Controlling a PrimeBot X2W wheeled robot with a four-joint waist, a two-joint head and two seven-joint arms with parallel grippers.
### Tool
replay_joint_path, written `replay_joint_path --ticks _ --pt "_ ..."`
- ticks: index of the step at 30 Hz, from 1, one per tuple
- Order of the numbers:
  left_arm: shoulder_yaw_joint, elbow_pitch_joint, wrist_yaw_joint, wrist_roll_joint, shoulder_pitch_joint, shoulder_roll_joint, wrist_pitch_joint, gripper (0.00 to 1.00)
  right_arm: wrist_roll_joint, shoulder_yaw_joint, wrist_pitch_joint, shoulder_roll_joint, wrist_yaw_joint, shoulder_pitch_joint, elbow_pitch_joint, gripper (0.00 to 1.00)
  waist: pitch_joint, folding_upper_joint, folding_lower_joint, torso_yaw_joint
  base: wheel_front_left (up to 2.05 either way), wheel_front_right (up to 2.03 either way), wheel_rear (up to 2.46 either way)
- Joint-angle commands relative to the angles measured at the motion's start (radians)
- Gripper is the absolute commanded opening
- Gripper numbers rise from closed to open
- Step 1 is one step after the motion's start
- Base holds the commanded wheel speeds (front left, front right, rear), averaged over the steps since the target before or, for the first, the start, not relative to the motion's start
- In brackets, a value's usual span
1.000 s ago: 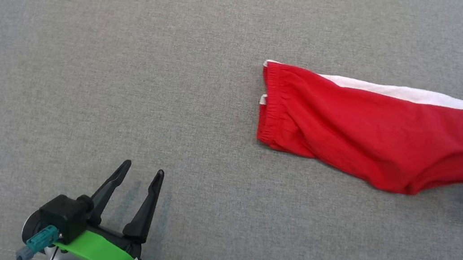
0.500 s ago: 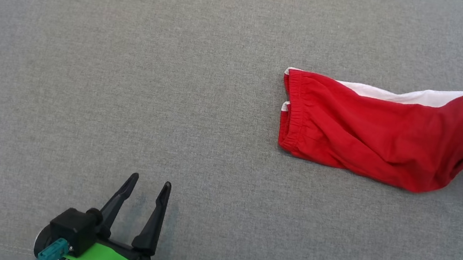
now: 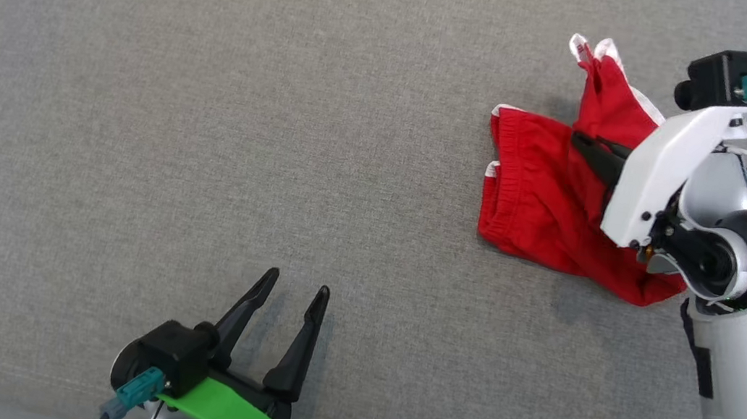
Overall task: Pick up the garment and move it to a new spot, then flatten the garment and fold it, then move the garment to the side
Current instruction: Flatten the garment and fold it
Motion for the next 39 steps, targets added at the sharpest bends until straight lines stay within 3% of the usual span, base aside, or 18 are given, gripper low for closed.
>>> replay_joint_path --ticks 1,7,13,14,15,16,17,23,26,27,28,29,34,39 --pt "-0.001 0.009 -0.011 0.008 -0.023 -0.006 -0.007 1.00 -0.014 0.007 0.001 0.006 0.000 -0.007 0.012 0.00 0.046 0.0000 0.0000 0.038 0.00 0.00 0.00" --pt "0.011 0.067 -0.041 0.022 -0.050 -0.036 -0.007 1.00 -0.022 0.066 -0.001 0.031 0.000 0.025 0.049 0.00 0.055 0.0000 0.0000 0.077 0.00 0.00 0.00" --pt "0.050 0.094 -0.057 0.035 -0.015 -0.052 -0.007 1.00 -0.004 0.110 -0.017 0.036 0.000 0.070 0.054 0.00 0.017 0.0000 0.0000 0.073 0.00 0.00 0.00" --pt "0.053 0.096 -0.060 0.038 -0.013 -0.056 -0.007 1.00 -0.005 0.118 -0.023 0.036 0.000 0.072 0.054 0.12 0.011 0.0000 0.0000 0.070 0.00 0.00 0.00" --pt "0.055 0.098 -0.064 0.041 -0.010 -0.060 -0.007 1.00 -0.004 0.126 -0.032 0.034 0.000 0.075 0.054 0.37 0.005 0.0000 0.0000 0.067 0.00 0.00 0.00" --pt "0.057 0.100 -0.065 0.044 -0.006 -0.062 -0.007 1.00 -0.002 0.135 -0.044 0.031 0.000 0.077 0.053 0.75 0.001 0.0000 0.0000 0.063 0.00 0.00 0.00" --pt "0.060 0.103 -0.067 0.048 -0.002 -0.064 -0.007 1.00 0.005 0.142 -0.056 0.029 0.000 0.082 0.055 1.00 -0.005 0.0000 0.0000 0.060 0.00 0.00 0.00" --pt "0.090 0.109 -0.066 0.052 0.047 -0.049 -0.007 1.00 0.058 0.202 -0.185 -0.001 0.000 0.122 -0.038 1.00 -0.076 0.0000 0.0000 0.018 0.00 0.00 0.00" --pt "0.118 0.092 -0.051 0.042 0.082 -0.040 -0.006 1.00 0.046 0.198 -0.244 -0.060 0.000 0.142 -0.123 1.00 -0.107 0.0000 0.0000 -0.005 0.00 0.00 0.00" --pt "0.127 0.083 -0.046 0.041 0.090 -0.038 -0.006 1.00 0.038 0.186 -0.270 -0.076 0.000 0.152 -0.143 0.84 -0.112 0.0000 0.0000 -0.012 0.00 0.00 0.00" --pt "0.134 0.075 -0.042 0.041 0.098 -0.037 -0.006 1.00 0.024 0.174 -0.302 -0.093 0.000 0.160 -0.163 0.36 -0.115 0.0000 0.0000 -0.018 0.00 0.00 0.00" --pt "0.138 0.067 -0.038 0.041 0.106 -0.037 -0.006 1.00 0.012 0.161 -0.333 -0.110 0.000 0.169 -0.177 0.00 -0.116 0.0000 0.0000 -0.022 0.00 0.00 0.00" --pt "0.148 0.034 -0.032 0.047 0.113 -0.040 -0.006 1.00 -0.049 0.122 -0.474 -0.170 0.000 0.187 -0.177 0.00 -0.094 0.0000 0.0000 -0.030 0.00 0.00 0.00" --pt "0.134 0.009 -0.055 0.071 0.054 -0.055 -0.006 1.00 -0.213 0.109 -0.776 -0.229 0.000 0.183 -0.037 0.00 -0.010 0.0000 0.0000 -0.002 0.00 0.00 0.00"
